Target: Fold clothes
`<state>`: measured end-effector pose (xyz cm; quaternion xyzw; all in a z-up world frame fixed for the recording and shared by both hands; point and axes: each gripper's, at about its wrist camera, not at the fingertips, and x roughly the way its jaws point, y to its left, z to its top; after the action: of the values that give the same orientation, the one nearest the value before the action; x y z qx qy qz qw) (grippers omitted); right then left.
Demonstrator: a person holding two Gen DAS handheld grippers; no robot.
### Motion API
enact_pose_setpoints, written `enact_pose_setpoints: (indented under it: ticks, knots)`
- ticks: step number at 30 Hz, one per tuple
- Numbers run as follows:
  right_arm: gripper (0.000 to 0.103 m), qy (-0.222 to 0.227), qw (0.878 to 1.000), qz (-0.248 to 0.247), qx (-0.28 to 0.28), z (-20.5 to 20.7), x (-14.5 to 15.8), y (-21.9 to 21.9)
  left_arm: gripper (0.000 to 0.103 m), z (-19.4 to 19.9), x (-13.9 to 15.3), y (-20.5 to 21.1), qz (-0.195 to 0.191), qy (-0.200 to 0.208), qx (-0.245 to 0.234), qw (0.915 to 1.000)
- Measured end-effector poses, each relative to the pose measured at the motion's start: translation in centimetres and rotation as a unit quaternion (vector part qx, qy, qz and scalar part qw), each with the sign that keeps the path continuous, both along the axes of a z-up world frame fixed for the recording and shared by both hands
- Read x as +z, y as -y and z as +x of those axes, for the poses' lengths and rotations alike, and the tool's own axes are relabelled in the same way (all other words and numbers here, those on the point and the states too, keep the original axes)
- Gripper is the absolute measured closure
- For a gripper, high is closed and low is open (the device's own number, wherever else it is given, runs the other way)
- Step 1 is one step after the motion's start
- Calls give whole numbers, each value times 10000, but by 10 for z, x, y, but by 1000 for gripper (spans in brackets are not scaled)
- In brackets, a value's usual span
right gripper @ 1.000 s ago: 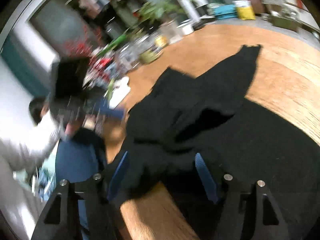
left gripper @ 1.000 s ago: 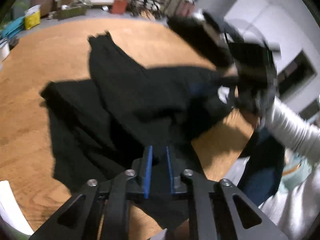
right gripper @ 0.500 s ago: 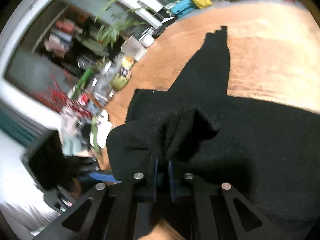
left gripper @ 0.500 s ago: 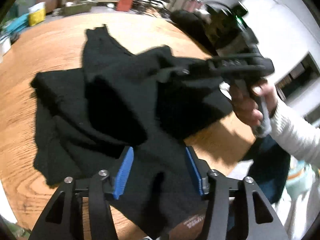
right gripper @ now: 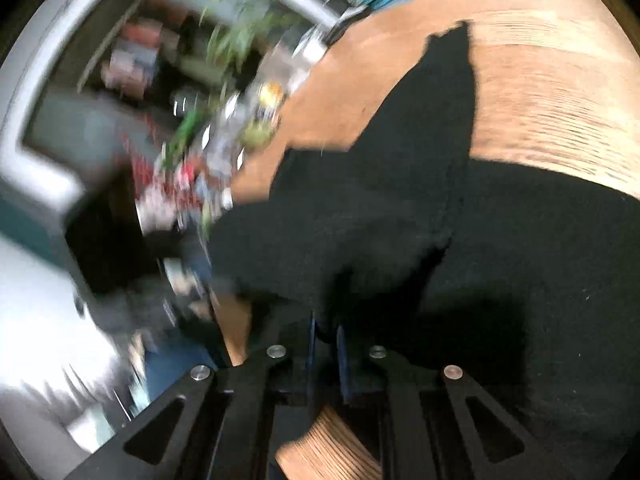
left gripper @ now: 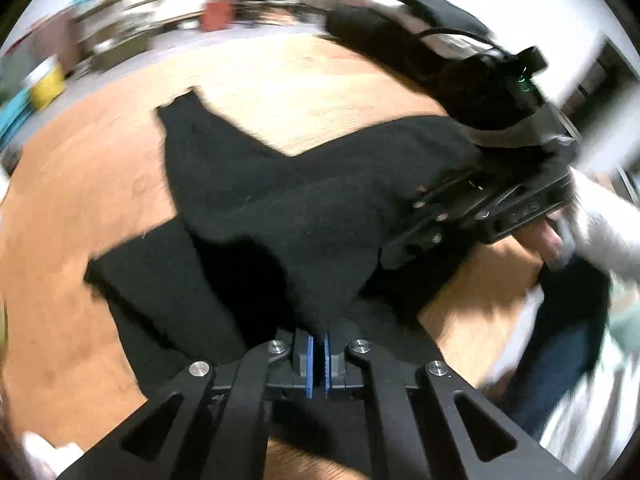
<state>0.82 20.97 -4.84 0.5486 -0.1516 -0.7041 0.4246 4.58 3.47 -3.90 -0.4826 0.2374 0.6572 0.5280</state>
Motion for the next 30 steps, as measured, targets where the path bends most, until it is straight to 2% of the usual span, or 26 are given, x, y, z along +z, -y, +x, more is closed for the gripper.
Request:
enact_pose_setpoints:
  ticks: [1, 4, 6, 8, 10, 12, 16, 18, 19, 20, 21, 24, 25, 26, 28, 30]
  knots:
    - [94, -159, 9994, 195, 240, 4, 1, 5, 100, 4, -2, 1, -65, 52, -388, 9992]
    - [92, -227, 9949, 685, 699, 8, -5, 18, 100, 16, -27, 4, -776, 304, -1148, 9899]
    - [75, -167, 9936, 730, 843, 9, -6, 19, 100, 23, -46, 8, -1197, 250, -1270, 9843]
    - [48, -207, 9947, 625, 792, 10, 0, 13, 100, 24, -50, 14, -1118, 258, -1112, 9871]
    - [42, -303, 9976, 352, 514, 8, 13, -1, 100, 18, -45, 19, -901, 362, -876, 9914]
    - [42, -299, 9993, 172, 146, 2, 21, -11, 100, 14, -41, 24, -761, 471, -747, 9932]
    - [42, 344, 9977, -28, -582, -13, 10, -15, 100, 10, -34, 32, -544, 741, -691, 9934]
    - [56, 594, 9956, -37, -725, -17, 0, -9, 100, 12, -25, 38, -322, 972, -747, 9919]
    - [73, 713, 9943, -34, -794, -19, -5, -6, 100, 13, -19, 42, -167, 1048, -785, 9912]
    - [86, 663, 9942, 202, -816, -18, -8, -1, 100, 14, -13, 43, -10, 1082, -785, 9910]
    - [88, 560, 9936, 511, -832, -18, -14, 6, 100, 13, -7, 42, 154, 1076, -713, 9915]
    - [87, 167, 9903, 981, -969, -19, -12, 18, 100, 8, 7, 34, 608, 1004, -463, 9920]
    - [80, 14, 9892, 1089, -985, -19, -9, 22, 100, 3, 7, 26, 690, 929, -299, 9928]
    - [66, -63, 9900, 1035, -955, -15, -4, 17, 100, 1, 5, 22, 712, 876, -141, 9935]
    - [49, -219, 9914, 928, -895, -6, 5, 9, 100, -4, -5, 26, 697, 760, 208, 9944]
    - [39, -374, 9924, 819, -835, 3, 15, 0, 100, -6, -12, 35, 711, 717, 501, 9936]
